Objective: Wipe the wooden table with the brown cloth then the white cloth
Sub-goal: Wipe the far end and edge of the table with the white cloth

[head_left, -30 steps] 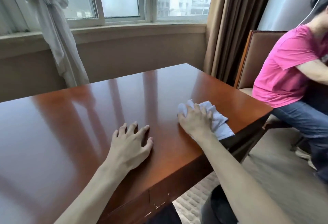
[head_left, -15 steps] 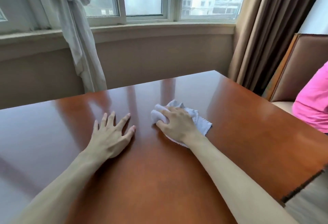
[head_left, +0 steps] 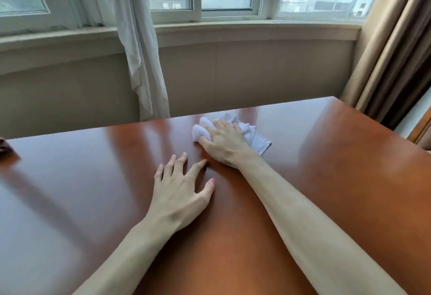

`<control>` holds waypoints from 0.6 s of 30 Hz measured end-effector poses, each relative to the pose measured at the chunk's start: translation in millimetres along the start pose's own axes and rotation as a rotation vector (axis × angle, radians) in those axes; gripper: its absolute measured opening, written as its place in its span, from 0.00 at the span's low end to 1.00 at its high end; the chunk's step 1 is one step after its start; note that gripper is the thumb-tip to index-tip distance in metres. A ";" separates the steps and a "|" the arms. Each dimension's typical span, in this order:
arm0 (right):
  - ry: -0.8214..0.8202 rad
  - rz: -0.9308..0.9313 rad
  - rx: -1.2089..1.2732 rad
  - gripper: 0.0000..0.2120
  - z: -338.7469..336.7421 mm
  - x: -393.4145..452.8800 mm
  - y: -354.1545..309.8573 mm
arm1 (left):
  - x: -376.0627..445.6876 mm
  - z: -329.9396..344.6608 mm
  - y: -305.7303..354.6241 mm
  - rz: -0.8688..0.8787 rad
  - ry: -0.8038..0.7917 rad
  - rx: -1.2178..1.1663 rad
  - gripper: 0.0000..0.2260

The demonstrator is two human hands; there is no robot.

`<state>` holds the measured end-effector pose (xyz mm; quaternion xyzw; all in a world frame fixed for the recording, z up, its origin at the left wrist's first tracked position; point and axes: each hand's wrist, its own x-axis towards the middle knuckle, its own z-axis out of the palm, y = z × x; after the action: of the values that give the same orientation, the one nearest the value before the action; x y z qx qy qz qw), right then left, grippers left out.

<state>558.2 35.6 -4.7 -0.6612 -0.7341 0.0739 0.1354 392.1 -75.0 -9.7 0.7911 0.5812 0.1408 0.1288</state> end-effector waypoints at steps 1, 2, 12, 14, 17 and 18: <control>-0.024 -0.066 0.018 0.28 5.6 -11.5 -21.3 | 0.6 -9.2 -6.4 0.004 0.009 -0.091 0.24; -0.043 -0.113 0.031 0.28 10.3 -23.1 -40.3 | -0.6 -19.8 -15.9 0.011 0.051 -0.153 0.17; -0.050 -0.310 0.094 0.22 48.9 -66.8 -179.7 | -55.9 -71.6 -171.7 -0.226 0.163 0.183 0.32; -0.033 -0.315 0.093 0.18 51.3 -34.1 -183.3 | -57.3 -69.4 -183.0 -0.304 0.124 0.213 0.34; 0.003 -0.264 0.057 0.18 56.6 26.5 -173.3 | -54.3 -65.9 -187.3 -0.323 0.132 0.204 0.35; 0.010 -0.242 0.033 0.19 58.4 46.3 -169.5 | -54.9 -64.6 -187.8 -0.330 0.130 0.195 0.34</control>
<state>375.6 66.2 -6.9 -0.5660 -0.8064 0.0661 0.1579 186.6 -70.2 -22.9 0.6830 0.7210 0.1114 0.0353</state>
